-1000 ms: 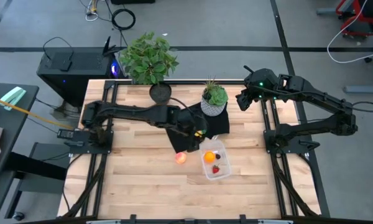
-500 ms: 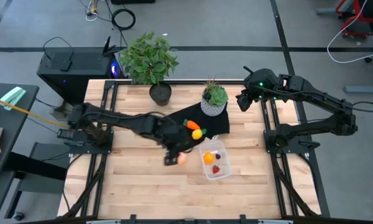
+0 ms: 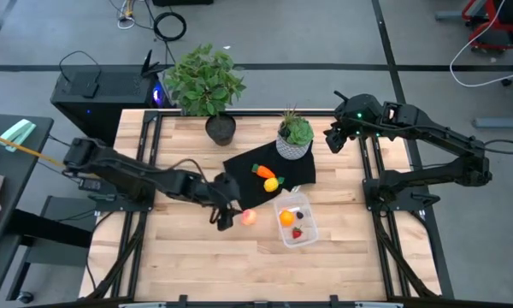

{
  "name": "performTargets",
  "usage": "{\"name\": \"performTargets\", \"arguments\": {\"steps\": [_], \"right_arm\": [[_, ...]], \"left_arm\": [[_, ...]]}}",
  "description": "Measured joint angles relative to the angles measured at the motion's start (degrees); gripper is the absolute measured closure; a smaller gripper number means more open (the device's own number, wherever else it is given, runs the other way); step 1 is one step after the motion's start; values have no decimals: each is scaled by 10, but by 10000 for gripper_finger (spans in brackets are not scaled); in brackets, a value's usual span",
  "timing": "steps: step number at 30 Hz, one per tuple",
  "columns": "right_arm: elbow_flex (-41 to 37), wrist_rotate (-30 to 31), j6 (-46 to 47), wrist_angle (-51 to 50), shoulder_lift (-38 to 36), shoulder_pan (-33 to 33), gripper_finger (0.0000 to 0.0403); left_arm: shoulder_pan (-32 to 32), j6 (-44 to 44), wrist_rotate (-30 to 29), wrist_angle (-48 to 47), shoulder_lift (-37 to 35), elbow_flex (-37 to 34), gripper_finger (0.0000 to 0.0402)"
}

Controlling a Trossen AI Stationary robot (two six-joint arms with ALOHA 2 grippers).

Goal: Pick and placing Produce into tupperware
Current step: Put the peach into the transparent bin

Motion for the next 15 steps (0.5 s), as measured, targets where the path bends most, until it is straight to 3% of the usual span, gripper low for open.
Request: {"name": "performTargets", "arguments": {"steps": [6, 15], "right_arm": [[0, -11, 6, 0, 0, 0, 208], [0, -16, 20, -1, 0, 0, 208]], "left_arm": [[14, 7, 39, 1, 69, 14, 128], [20, 84, 85, -30, 139, 70, 27]]}}
